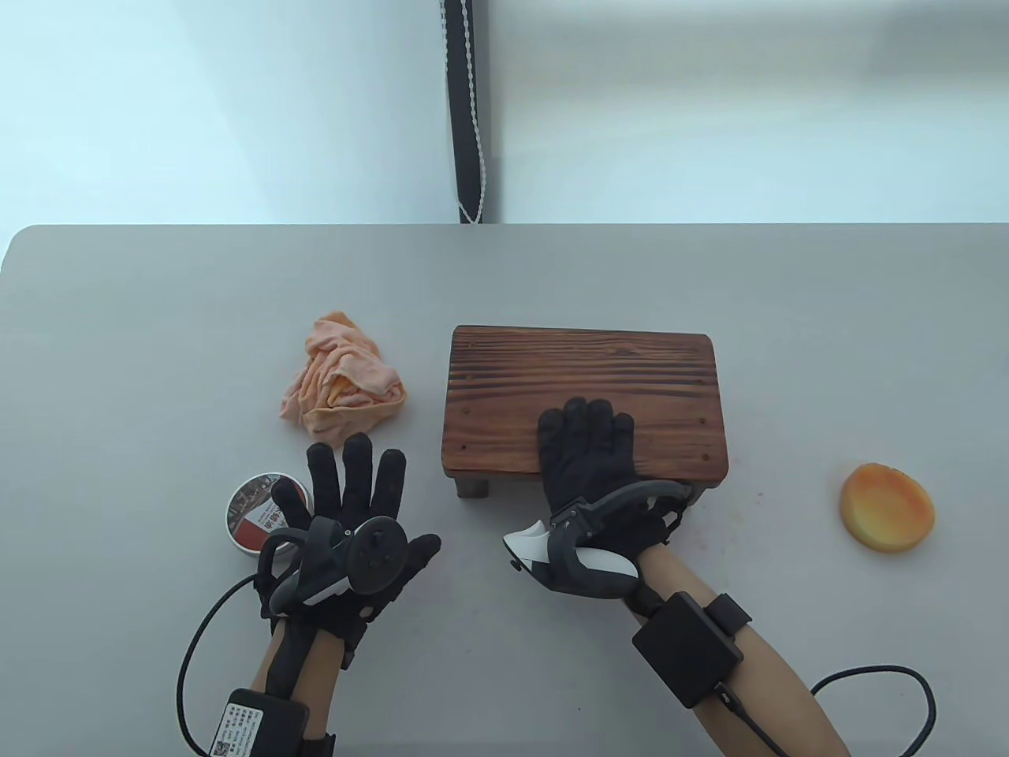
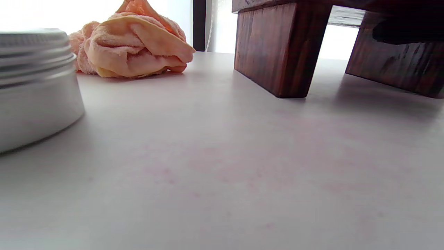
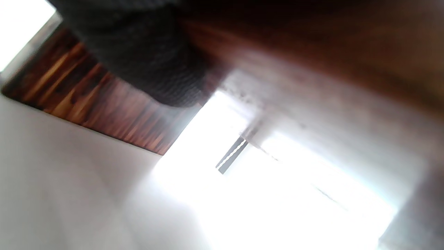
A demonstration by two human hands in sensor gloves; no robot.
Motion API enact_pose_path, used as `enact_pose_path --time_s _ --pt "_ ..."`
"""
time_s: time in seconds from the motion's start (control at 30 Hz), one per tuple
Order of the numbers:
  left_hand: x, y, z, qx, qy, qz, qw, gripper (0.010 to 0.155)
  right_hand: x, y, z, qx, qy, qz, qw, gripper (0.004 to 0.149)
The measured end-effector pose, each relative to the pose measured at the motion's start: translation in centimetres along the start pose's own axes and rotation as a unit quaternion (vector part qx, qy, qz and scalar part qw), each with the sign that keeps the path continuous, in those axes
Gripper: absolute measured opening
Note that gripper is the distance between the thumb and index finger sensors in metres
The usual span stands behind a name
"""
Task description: Dip and apply wood wax on stool
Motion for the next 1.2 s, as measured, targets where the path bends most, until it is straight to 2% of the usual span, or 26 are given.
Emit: enact_pose_path --time_s 0.03,0.13,0.27,0.37,0.6,0.8,1.0,1.07,1.17,1.2 --pt "0.0 0.0 0.0 0.000 -0.001 0.000 1.000 0.102 -0.1 0.3 -0.2 0.013 0.001 0.007 1.000 0.077" --pt "0.1 0.1 -0.1 -0.001 -0.002 -0.002 1.000 0.102 -0.2 0.3 -1.0 -0.012 0.062 0.053 0.997 0.084" --pt "0.2 0.1 -0.2 -0.002 -0.005 -0.005 1.000 0.102 0.1 0.1 -2.4 -0.030 0.161 0.105 0.981 0.093" --pt "0.2 0.1 -0.2 -0.002 -0.005 -0.004 1.000 0.102 1.0 -0.4 -4.3 -0.039 0.214 0.095 0.972 0.092" --pt "0.2 0.2 -0.1 -0.001 -0.005 -0.007 1.000 0.101 2.0 -2.2 -10.1 -0.100 0.249 0.078 0.960 0.085" --pt "0.5 0.7 -0.1 -0.002 0.001 -0.018 1.000 0.101 0.6 -4.7 -14.4 -0.182 0.266 0.084 0.943 0.081" --pt "0.8 0.8 -0.2 0.001 -0.007 -0.021 1.000 0.101 -2.8 -8.4 -17.1 -0.285 0.327 0.088 0.897 0.079" --pt "0.4 0.7 -0.2 0.007 -0.007 -0.008 1.000 0.101 -4.1 -9.4 -17.7 -0.305 0.358 0.082 0.879 0.079" --pt "-0.8 -0.1 -0.7 0.002 -0.013 0.010 1.000 0.101 -4.8 -10.6 -18.5 -0.327 0.363 0.081 0.869 0.080" --pt "-1.8 -0.6 -1.0 0.000 -0.024 0.034 0.999 0.101 -5.0 -11.0 -18.7 -0.332 0.375 0.081 0.862 0.080"
Point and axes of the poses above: the tracker on the back of each hand, its own z axis roughly to the thumb side, its own y axis roughly from the wrist to the fingertips, x = y × z, the point moved 3 cm from there along y, roughly from the wrist to the fingertips, and after that the axes turned 6 degrees about -z, right-handed, at the moved point
